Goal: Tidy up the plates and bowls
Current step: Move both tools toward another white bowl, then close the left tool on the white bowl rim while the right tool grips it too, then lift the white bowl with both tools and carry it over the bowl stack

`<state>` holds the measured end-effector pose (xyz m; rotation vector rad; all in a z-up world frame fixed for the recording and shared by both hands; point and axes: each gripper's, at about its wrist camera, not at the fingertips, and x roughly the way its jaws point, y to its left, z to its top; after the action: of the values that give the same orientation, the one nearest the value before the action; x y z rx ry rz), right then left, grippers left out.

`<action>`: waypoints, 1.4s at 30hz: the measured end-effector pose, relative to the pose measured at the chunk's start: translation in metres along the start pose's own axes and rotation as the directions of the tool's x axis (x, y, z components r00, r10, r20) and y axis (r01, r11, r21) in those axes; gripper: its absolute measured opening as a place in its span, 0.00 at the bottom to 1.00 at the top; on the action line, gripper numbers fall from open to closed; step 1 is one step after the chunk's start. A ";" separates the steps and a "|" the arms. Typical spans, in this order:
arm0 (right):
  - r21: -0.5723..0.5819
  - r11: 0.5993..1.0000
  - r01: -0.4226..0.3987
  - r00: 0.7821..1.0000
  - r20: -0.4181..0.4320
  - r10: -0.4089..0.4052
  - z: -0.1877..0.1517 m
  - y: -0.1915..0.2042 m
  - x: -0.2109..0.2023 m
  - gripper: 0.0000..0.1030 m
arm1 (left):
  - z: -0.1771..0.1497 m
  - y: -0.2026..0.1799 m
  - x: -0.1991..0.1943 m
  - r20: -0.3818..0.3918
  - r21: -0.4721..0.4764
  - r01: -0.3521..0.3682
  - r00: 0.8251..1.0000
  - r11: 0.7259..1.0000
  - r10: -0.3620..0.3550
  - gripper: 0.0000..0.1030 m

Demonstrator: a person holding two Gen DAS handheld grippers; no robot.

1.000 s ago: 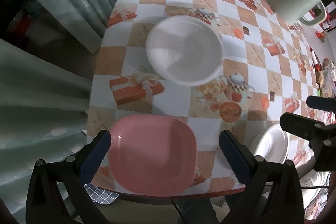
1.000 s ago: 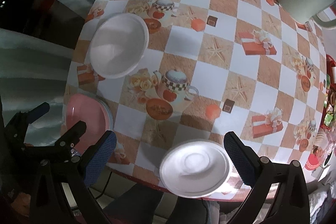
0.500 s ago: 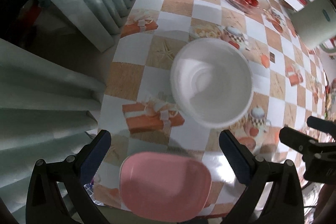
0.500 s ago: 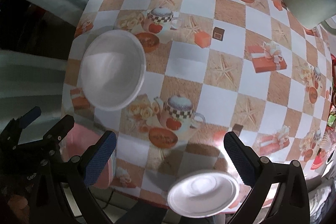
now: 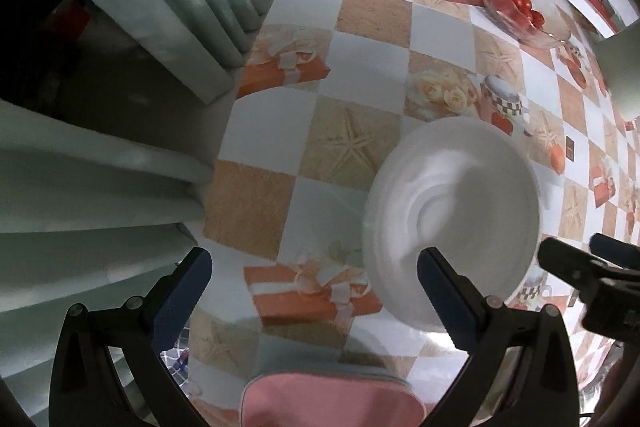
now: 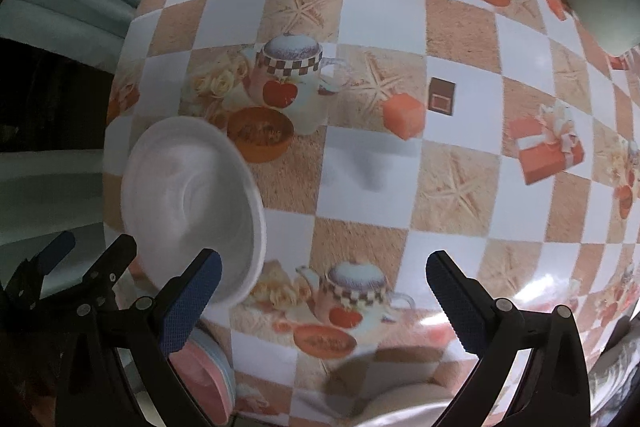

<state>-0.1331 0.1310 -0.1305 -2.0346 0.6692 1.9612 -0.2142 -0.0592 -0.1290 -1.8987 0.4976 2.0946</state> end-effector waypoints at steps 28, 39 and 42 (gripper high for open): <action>-0.137 0.989 -0.058 0.998 -0.013 0.057 -0.004 0.044 0.040 0.30 | 0.003 -0.038 0.034 -0.057 0.094 0.098 0.994 0.991 -0.093 0.32; -0.058 0.997 -0.047 0.998 -0.038 0.045 -0.023 -0.019 0.029 0.22 | -0.015 -0.108 0.026 -0.071 0.237 0.110 0.993 0.965 -0.096 0.25; -0.027 0.999 -0.039 0.998 -0.044 0.038 -0.032 -0.043 0.027 0.22 | -0.020 -0.139 0.024 -0.075 0.273 0.116 0.992 0.955 -0.099 0.25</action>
<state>-0.0849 0.1493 -0.1607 -2.1022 0.6989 1.9630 -0.1397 0.0574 -0.1647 -1.7886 0.6489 1.7972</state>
